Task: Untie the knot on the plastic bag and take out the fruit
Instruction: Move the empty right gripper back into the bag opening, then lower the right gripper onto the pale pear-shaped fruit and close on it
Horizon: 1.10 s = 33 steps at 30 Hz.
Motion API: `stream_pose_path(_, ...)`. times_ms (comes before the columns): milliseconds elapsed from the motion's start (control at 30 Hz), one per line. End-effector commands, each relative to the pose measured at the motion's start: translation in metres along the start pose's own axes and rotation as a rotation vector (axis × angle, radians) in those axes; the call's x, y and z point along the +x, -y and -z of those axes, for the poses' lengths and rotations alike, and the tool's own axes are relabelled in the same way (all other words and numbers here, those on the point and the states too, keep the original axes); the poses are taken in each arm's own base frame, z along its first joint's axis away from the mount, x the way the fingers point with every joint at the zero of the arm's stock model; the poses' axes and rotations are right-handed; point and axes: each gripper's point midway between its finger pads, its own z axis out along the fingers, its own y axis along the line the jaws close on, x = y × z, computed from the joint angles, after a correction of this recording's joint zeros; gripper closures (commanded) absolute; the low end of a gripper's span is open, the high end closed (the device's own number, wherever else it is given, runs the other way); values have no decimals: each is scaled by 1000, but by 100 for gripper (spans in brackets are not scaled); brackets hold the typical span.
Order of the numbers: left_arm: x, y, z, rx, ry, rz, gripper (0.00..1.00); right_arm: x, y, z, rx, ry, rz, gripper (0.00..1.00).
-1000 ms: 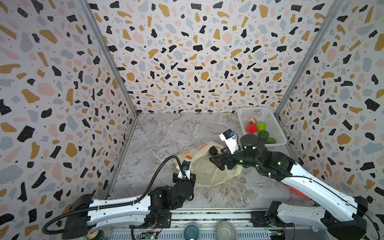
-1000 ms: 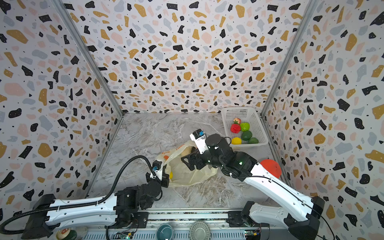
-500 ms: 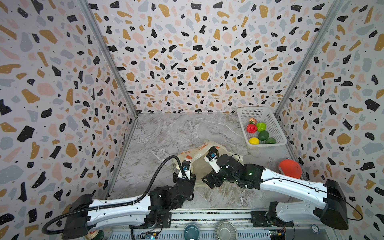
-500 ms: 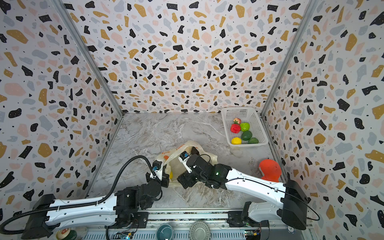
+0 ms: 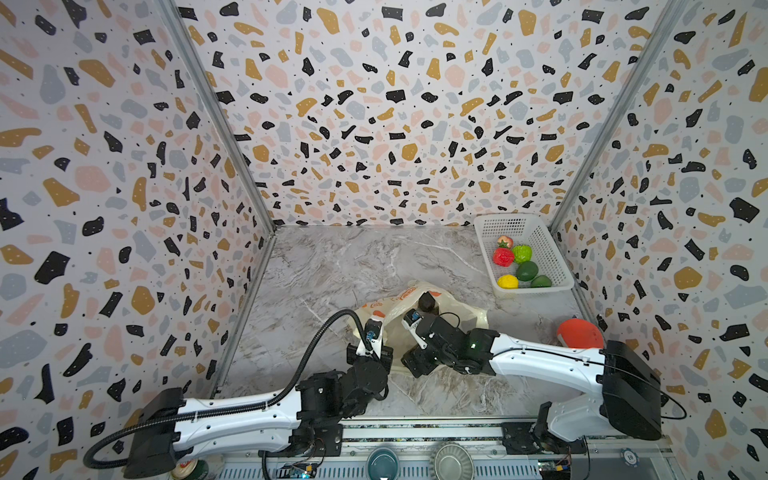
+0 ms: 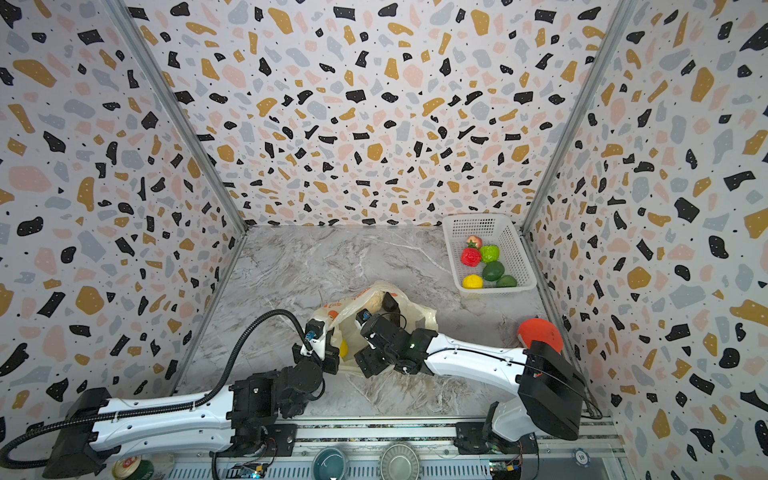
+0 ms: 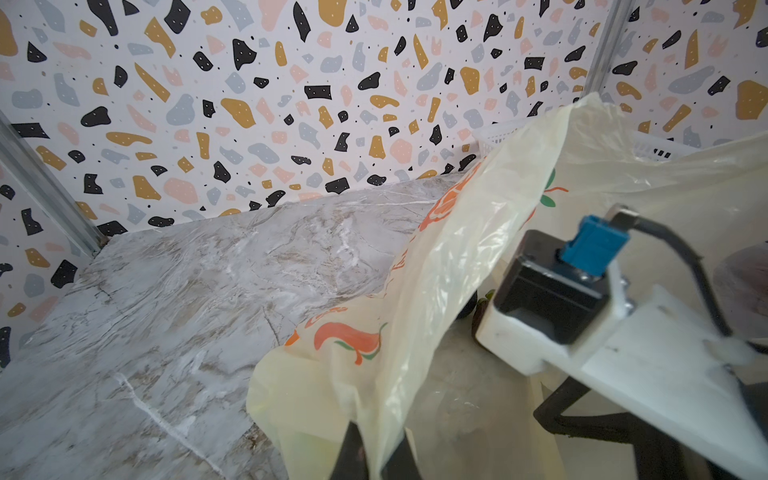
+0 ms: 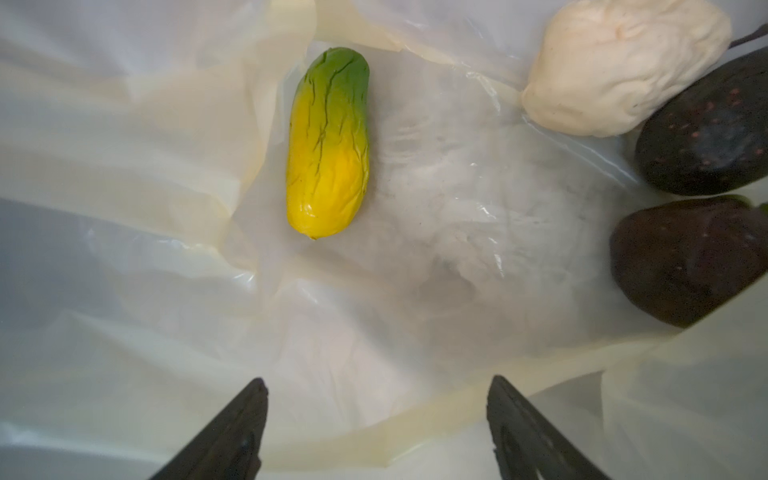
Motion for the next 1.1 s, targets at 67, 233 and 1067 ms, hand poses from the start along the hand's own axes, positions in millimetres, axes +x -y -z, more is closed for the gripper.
stream_pose_path(67,-14,6,0,19,19,21,100,-31,4,-4,-30,56,-82,16)
stream_pose_path(233,-14,6,1,26,19,28,100,-40,22,-20,-40,56,-159,16)
stream_pose_path(1067,-5,23,-2,103,-8,57,100,-99,108,-66,87,338,-681,7)
